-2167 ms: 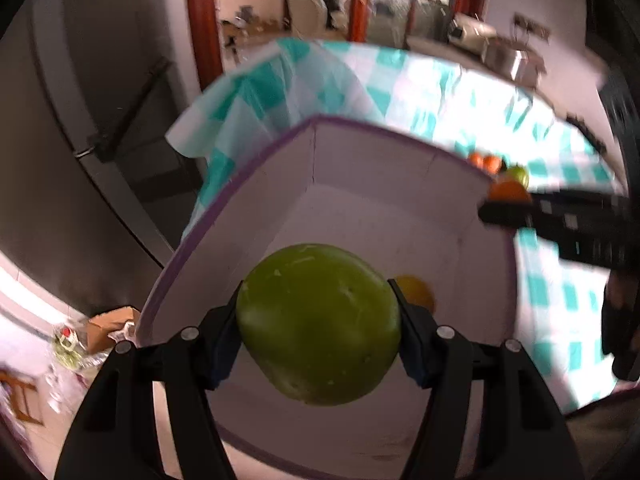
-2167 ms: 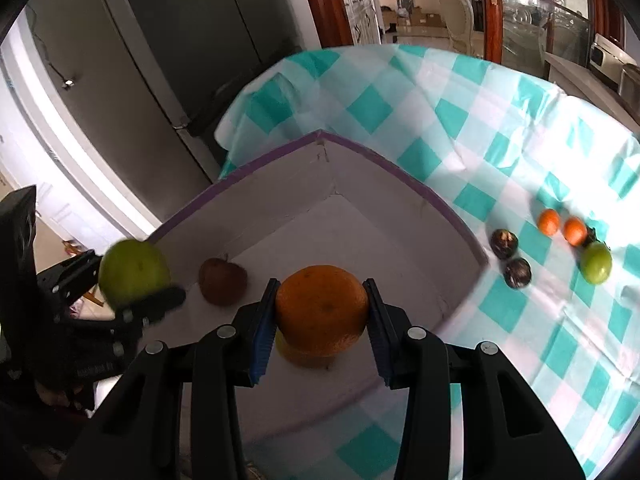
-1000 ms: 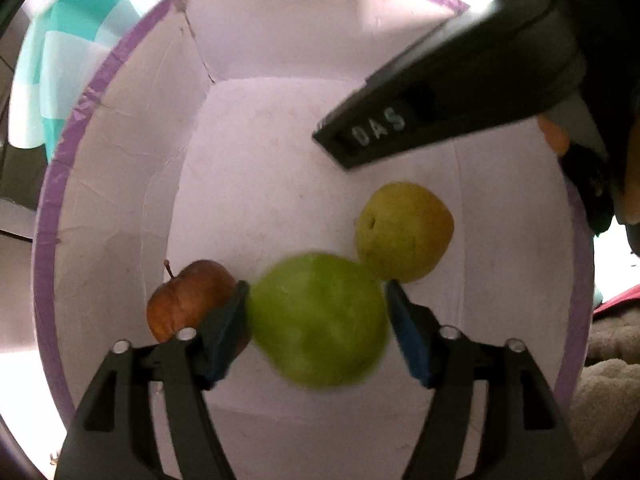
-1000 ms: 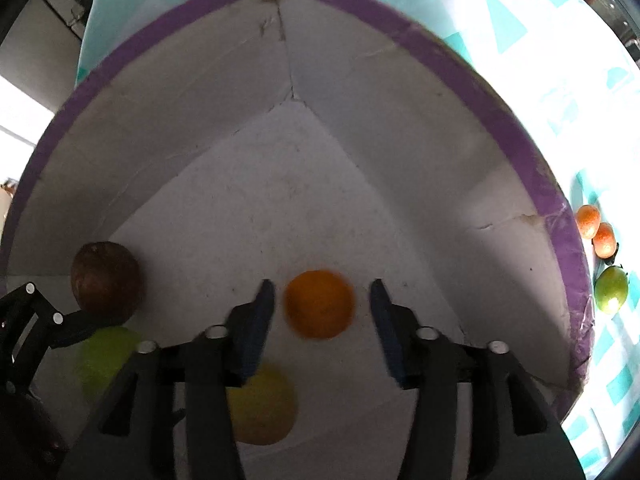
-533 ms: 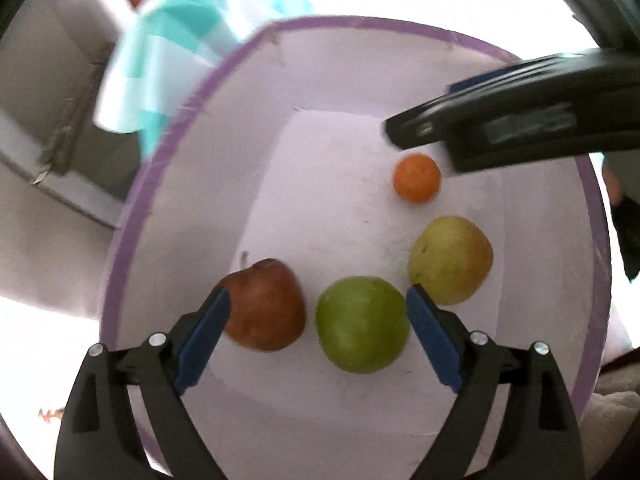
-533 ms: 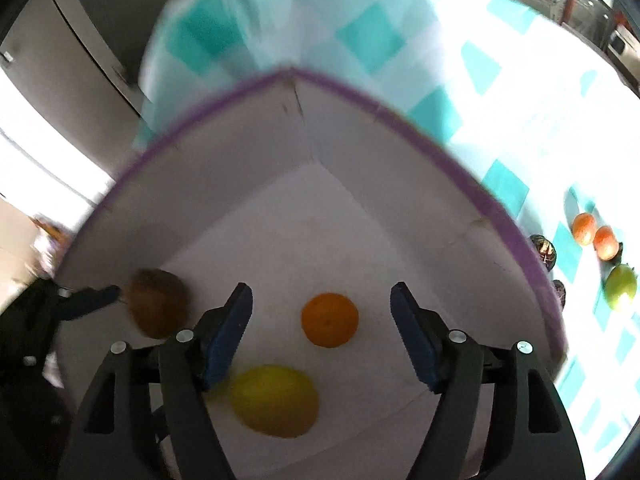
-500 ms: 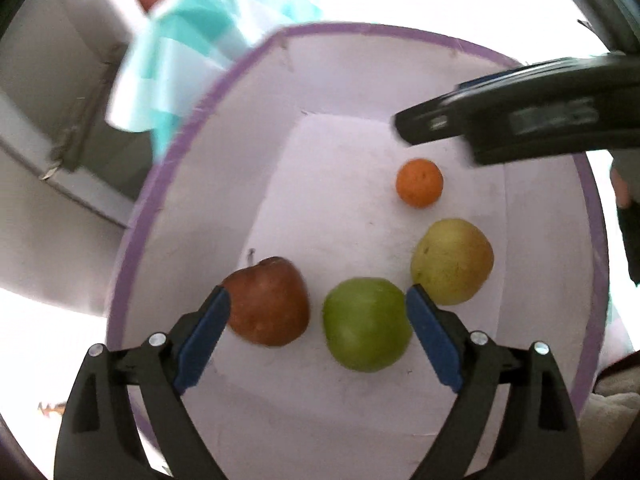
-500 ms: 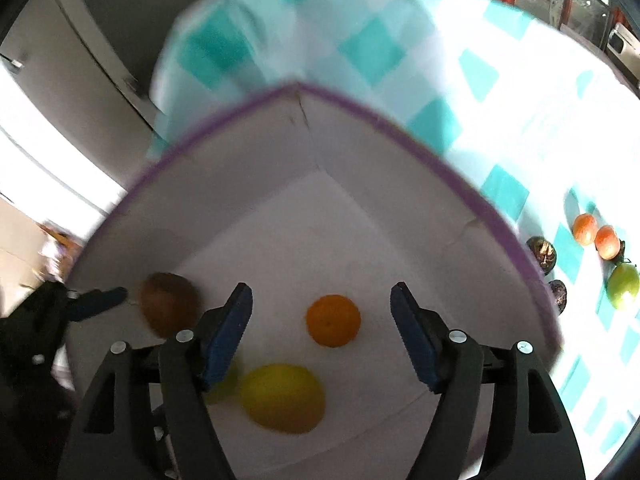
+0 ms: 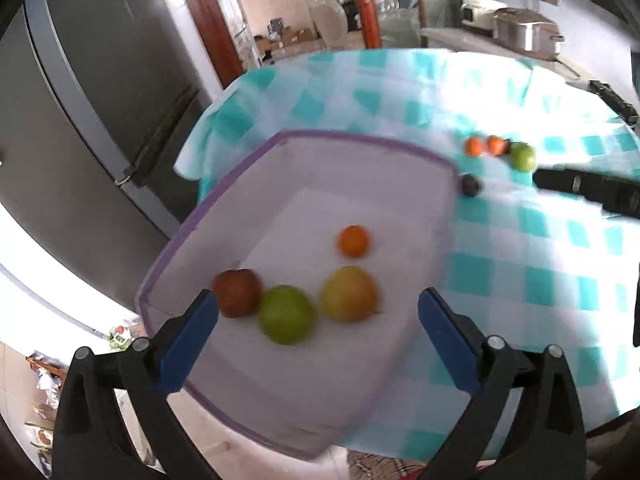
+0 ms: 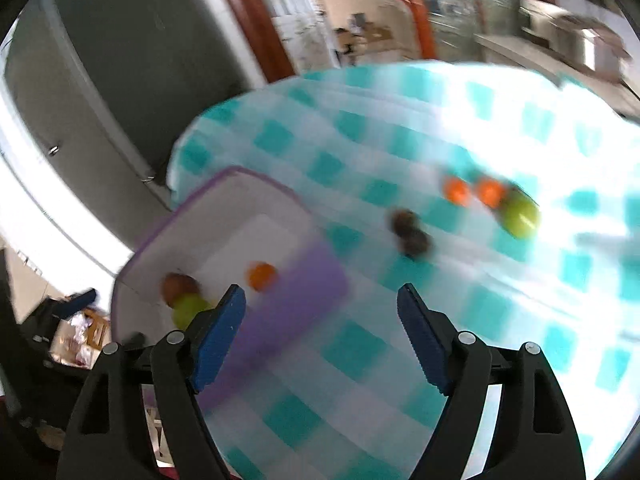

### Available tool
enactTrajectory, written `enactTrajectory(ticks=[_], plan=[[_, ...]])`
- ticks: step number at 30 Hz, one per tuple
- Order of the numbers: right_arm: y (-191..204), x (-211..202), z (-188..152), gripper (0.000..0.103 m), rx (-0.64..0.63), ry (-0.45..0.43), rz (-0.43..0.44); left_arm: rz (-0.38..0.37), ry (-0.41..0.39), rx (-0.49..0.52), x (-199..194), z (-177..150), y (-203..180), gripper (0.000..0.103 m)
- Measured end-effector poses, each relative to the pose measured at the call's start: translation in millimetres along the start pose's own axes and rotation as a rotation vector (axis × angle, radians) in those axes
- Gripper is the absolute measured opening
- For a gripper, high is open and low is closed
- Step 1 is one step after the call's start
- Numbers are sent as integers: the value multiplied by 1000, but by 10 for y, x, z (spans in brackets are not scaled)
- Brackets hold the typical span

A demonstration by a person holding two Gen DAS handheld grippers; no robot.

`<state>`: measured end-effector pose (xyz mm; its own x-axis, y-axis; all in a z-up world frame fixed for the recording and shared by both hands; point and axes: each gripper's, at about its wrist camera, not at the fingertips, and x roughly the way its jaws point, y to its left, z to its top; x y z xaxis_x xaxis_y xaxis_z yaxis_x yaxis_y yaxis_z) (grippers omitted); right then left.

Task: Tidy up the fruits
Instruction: 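Grasp a dark brown fruit with the left tool while the right grasps the pomelo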

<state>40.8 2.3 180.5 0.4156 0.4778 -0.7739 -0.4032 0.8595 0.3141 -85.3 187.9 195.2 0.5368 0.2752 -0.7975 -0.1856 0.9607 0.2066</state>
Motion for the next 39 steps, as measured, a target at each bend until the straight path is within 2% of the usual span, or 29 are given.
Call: enactTrajectory(ticks=[2, 5, 7, 9, 12, 15, 20, 25, 27, 33, 39], plan=[[-257, -106, -189, 77, 21, 9, -27, -35, -2, 14, -45, -8, -222, 101], [-701, -293, -539, 77, 79, 34, -83, -134, 13, 67, -101, -86, -694, 101], [-922, -335, -708, 77, 118, 53, -108, -180, 40, 149, -115, -153, -1006, 101], [-1135, -402, -881, 77, 166, 64, -133, -199, 54, 249, -119, -185, -1325, 101], [-1340, -428, -1041, 77, 209, 63, -166, -239, 78, 344, -32, -187, -1697, 101], [-1484, -419, -1153, 77, 237, 69, -215, -250, 125, 389, 214, -122, -1951, 101], [-1708, -283, -1230, 77, 288, 103, -271, -269, 195, 326, 714, 155, -2127, 101], [-1857, -138, -1052, 77, 280, 139, -306, -273, 174, 233, 1228, 603, -2257, 101], [-1885, -68, -941, 77, 278, 145, -314, -297, 163, 201, 1422, 780, -2310, 101], [-1892, 286, -711, 77, 273, 198, -344, -231, 83, 148, 1891, 1144, -2375, 100], [-1871, 662, -358, 77, 271, 191, -354, -199, 117, 27, 2391, 1191, -2204, 89]])
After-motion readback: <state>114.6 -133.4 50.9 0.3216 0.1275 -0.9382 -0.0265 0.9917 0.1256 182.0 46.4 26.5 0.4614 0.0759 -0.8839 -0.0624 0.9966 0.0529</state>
